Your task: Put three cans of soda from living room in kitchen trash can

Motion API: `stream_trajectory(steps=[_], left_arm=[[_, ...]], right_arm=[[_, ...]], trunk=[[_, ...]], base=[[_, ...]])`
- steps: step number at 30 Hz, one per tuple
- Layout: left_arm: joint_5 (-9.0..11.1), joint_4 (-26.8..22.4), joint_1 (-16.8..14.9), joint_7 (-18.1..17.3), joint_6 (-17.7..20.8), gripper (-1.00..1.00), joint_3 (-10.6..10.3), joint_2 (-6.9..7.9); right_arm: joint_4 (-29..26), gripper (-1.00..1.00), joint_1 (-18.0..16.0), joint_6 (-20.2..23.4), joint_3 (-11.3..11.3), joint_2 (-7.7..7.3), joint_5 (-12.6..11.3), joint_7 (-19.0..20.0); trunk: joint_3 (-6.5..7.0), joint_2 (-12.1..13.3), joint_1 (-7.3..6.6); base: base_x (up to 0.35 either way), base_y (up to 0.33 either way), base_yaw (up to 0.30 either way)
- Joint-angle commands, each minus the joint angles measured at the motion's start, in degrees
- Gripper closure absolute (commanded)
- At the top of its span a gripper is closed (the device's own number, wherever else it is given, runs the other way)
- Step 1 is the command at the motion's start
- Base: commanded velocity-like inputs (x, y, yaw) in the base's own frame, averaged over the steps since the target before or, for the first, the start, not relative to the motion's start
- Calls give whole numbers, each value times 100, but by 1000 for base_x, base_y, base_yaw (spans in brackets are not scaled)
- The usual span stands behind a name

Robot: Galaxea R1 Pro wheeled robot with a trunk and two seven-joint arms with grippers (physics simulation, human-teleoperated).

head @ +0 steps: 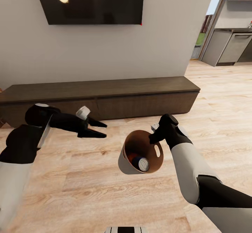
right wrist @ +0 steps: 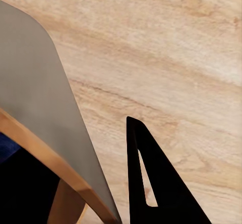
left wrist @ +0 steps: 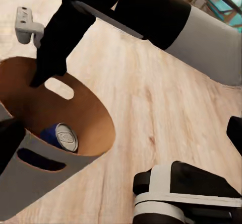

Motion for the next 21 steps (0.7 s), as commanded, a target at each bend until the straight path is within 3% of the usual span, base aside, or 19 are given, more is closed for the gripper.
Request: stream_trajectory(steps=[1,3,4,7,9,11,12,13,14,15,16,18,19,21], left_arm=[[310,19,74,0,-123,-100,277,322],[505,58,224,0,-312,-100,525,560],[614,100,424,0,-499,-100,797,711],[561,178,906,23,-768,-100,1357,843],[255,412,1259,689,-1017,-100,1658,846],[86,640,1406,1274,-1179,-100,1772,785],[-32,890,1499,2026,-1301,-100,1854,640],[-73,1013,1532,2477,-1348,-100,1890,544],[-131,1259,1580,3555,-1442,-100,1976,335],[-155,1486,1611,4817,-1589,-100,2064,121],[-179,1912,1643,7501,-2239,-100,2163,-347],[-190,2204,1651,8679,-2627,-100,2181,-557],[-196,2573,1656,9638,-2955,-100,2192,-708],[-183,3200,1659,10588,-3276,-100,2202,-841]], right_arm=[[1,100,-2,56,-9,1,-92,26],[1,100,-2,56,-13,0,-92,26],[1,100,-2,56,-19,-5,-92,26],[1,100,-2,56,-51,-17,-90,33],[-3,100,3,56,-111,-26,-87,38],[-5,100,4,56,-176,-29,-85,40],[-6,100,5,56,-267,-34,-81,39],[-6,100,6,56,-311,-36,-80,39],[-7,100,6,56,-382,-39,-76,35],[-10,100,8,56,-424,-44,-74,32],[-59,100,24,56,-472,-51,-70,28],[-77,100,32,56,-483,-64,-68,26],[-93,100,41,56,-486,-82,-67,3],[-138,100,53,56,-488,-102,-68,-65]], trunk=[[0,0,0],[0,0,0],[0,0,0],[0,0,0],[0,0,0],[0,0,0],[0,0,0],[0,0,0],[0,0,0],[0,0,0],[0,0,0],[0,0,0],[0,0,0],[0,0,0]], base=[[0,0,0],[0,0,0],[0,0,0],[0,0,0],[0,0,0],[0,0,0],[0,0,0],[0,0,0],[0,0,0],[0,0,0],[0,0,0],[0,0,0],[0,0,0],[0,0,0]])
